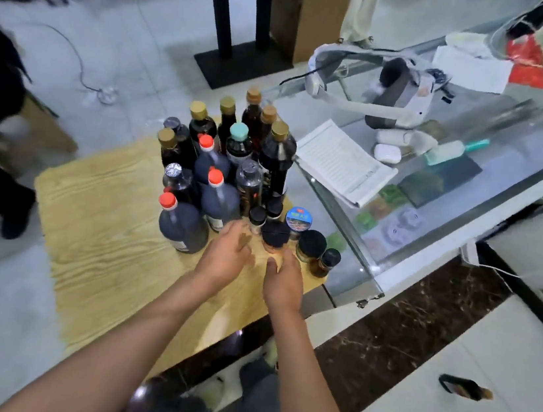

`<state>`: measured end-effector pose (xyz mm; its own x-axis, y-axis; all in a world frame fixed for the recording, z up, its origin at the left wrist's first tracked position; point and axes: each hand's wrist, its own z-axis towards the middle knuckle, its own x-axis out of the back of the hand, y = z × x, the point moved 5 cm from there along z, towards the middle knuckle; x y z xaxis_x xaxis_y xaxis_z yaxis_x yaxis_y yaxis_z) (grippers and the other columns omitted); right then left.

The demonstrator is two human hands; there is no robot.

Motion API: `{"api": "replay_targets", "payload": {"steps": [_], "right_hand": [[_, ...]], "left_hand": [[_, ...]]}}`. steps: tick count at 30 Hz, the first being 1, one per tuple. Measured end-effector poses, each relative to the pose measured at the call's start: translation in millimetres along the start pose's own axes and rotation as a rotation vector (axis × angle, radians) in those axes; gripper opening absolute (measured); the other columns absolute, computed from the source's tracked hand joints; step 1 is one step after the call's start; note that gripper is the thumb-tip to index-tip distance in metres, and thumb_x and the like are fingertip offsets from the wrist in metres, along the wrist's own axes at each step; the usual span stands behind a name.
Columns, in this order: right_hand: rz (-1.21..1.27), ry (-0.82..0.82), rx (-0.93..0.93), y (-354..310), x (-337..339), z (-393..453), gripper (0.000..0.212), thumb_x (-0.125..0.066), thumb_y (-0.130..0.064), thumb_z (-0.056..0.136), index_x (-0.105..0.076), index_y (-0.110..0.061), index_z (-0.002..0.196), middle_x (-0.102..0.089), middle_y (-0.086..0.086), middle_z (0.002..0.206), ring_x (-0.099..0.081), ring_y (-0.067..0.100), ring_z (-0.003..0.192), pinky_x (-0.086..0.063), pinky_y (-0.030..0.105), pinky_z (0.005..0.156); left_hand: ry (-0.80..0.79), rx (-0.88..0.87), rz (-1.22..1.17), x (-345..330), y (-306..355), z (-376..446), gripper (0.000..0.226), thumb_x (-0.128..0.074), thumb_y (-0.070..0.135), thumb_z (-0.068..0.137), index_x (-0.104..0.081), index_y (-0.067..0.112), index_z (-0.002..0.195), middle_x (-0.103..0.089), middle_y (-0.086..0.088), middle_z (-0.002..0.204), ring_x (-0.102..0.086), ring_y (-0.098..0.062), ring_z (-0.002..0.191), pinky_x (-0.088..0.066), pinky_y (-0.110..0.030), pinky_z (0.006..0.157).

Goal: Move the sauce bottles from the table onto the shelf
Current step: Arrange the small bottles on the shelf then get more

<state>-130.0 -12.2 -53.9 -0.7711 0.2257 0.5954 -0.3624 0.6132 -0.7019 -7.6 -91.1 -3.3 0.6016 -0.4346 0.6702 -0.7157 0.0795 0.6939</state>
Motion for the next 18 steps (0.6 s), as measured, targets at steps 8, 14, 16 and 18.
{"api": "replay_targets", "payload": {"steps": [8, 14, 16, 18], "right_hand": [[-0.106, -0.134, 0.112, 9, -21, 46, 0.067, -0.046, -0.022, 0.102, -0.009, -0.035, 0.157, -0.009, 0.011, 0.165, -0.04, 0.031, 0.137, -0.042, 0.035, 0.097], [-0.145, -0.151, 0.108, 17, -21, 64, 0.066, -0.054, -0.025, 0.098, -0.021, -0.03, 0.155, -0.014, 0.011, 0.163, -0.042, 0.03, 0.137, -0.046, 0.037, 0.094], [-0.141, -0.135, 0.13, 15, -19, 69, 0.062, -0.058, -0.025, 0.095, -0.031, -0.022, 0.151, -0.026, 0.011, 0.159, -0.05, 0.032, 0.128, -0.047, 0.038, 0.087], [-0.157, -0.116, 0.148, 12, -17, 72, 0.056, -0.062, -0.024, 0.092, -0.039, -0.016, 0.143, -0.038, 0.01, 0.149, -0.057, 0.034, 0.117, -0.048, 0.038, 0.079]], "left_hand": [[0.027, 0.021, 0.143, -14, 12, 55, 0.054, -0.057, 0.005, 0.087, -0.044, 0.007, 0.14, -0.046, -0.012, 0.142, -0.047, -0.028, 0.129, -0.039, -0.036, 0.105], [0.062, 0.051, 0.233, -31, 13, 74, 0.055, -0.062, 0.01, 0.087, -0.046, 0.01, 0.139, -0.045, -0.013, 0.13, -0.055, -0.035, 0.113, -0.045, -0.046, 0.096], [0.063, 0.045, 0.243, -33, 12, 73, 0.047, -0.06, 0.01, 0.087, -0.05, 0.01, 0.133, -0.045, -0.012, 0.125, -0.057, -0.035, 0.108, -0.046, -0.045, 0.094], [0.077, 0.046, 0.274, -34, 11, 70, 0.044, -0.06, 0.009, 0.086, -0.053, 0.012, 0.129, -0.046, -0.009, 0.123, -0.059, -0.033, 0.104, -0.047, -0.041, 0.089]]}}
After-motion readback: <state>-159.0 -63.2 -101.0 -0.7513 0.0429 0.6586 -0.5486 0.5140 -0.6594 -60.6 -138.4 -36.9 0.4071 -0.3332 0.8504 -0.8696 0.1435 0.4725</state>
